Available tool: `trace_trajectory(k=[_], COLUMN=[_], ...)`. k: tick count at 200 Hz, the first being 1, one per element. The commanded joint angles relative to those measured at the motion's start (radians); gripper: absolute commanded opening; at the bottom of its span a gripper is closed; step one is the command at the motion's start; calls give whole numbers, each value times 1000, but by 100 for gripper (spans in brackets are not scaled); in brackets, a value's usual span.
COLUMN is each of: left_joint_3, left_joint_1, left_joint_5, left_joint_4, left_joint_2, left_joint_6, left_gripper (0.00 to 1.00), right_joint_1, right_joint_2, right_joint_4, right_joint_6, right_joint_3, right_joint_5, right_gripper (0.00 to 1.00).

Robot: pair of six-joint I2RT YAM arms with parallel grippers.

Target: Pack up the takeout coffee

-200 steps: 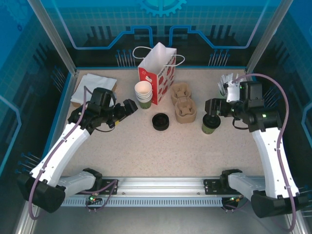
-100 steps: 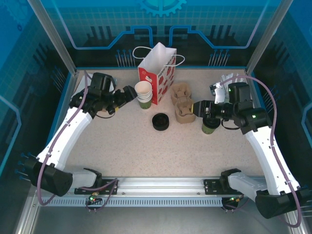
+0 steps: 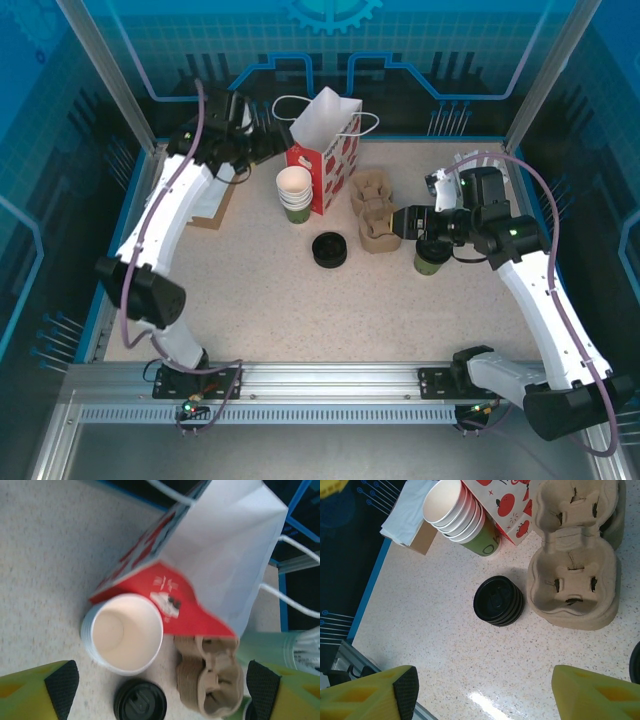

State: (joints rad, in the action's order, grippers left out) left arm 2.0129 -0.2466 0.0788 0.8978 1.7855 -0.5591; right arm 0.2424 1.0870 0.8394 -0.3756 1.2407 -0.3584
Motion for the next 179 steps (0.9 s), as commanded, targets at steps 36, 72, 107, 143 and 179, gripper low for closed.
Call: trace_trajectory(k=[36, 72, 107, 143, 179], left_joint_3=[529, 585, 587, 588, 590], left_joint_1=[10, 9, 9, 10, 10], left_joint_5=[-48, -37, -37, -37, -40], left_joint_4=[221, 183, 149, 122, 93], left_joint_2=[382, 457, 483, 497, 496], left_joint_6=[115, 128, 142, 148, 134], left_gripper=[85, 78, 59, 38, 24], right_joint_1=[16, 16, 16, 16, 16], right_joint_2=[8, 13, 13, 8, 2], right_joint_4=[32, 35, 29, 24, 24], right_joint_6=[37, 45, 43, 38, 38], right_joint_3=[-7, -13, -27, -38, -49], right_joint_5=[42, 50, 47, 42, 40], right_gripper=[73, 73, 73, 73, 73])
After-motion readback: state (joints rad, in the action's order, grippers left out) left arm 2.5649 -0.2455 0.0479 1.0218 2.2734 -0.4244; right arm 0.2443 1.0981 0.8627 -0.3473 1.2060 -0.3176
